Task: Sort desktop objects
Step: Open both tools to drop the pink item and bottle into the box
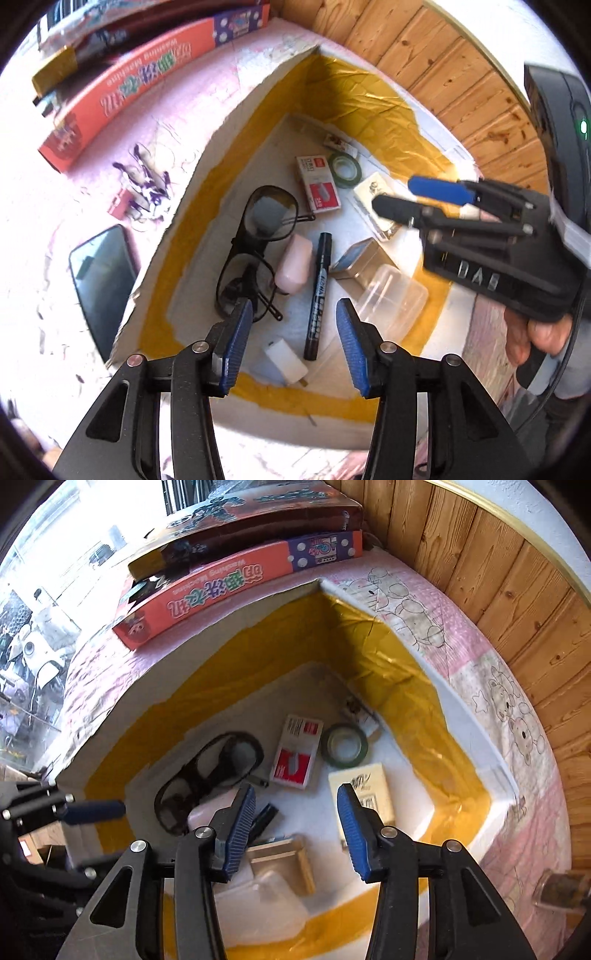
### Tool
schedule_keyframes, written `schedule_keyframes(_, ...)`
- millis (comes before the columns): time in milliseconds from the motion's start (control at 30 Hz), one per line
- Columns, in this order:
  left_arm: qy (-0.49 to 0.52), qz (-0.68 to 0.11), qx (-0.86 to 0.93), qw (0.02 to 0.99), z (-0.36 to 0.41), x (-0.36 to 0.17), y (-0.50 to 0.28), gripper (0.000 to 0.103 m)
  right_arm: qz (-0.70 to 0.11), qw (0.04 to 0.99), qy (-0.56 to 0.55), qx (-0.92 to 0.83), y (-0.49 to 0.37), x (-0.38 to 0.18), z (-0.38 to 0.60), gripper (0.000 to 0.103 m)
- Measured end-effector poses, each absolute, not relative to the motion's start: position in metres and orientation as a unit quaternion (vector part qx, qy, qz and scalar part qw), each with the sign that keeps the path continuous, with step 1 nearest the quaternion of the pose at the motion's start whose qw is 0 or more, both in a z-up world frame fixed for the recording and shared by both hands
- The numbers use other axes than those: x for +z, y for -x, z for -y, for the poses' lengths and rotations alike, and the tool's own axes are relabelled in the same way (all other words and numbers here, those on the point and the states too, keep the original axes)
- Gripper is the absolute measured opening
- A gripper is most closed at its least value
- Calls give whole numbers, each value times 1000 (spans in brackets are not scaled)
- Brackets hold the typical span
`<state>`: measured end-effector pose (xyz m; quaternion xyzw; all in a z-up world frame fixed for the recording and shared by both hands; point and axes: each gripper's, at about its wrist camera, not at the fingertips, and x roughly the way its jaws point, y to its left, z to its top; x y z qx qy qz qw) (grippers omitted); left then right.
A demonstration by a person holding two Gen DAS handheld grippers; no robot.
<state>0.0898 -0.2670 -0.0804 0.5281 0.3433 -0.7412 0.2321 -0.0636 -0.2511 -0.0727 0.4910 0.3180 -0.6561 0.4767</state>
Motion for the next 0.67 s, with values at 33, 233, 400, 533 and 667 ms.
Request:
schedule_keyframes(33,-525,-339,-745,234,265,-77,-91,50,-320,476,-490,-657,60,-71,247,49)
schedule_keyframes(233,-500,-338,-763,231,252,-54,-101,51,-323,472,-479,-666,31,-55,226,51)
schedule_keyframes(400,-481,-343,-774,227,243,-43,-108,61,-322,465,-469,-678,11,-40,211,51)
schedule_keyframes(533,-470,-342,-779,234,237,-36,-118,61,-320,463,-463,-685,1,-32,203,51)
schedule_keyframes(667,-471,-325,-786,234,229,-26,-126,61,-322,461,-457,-689,-10,-27,198,51)
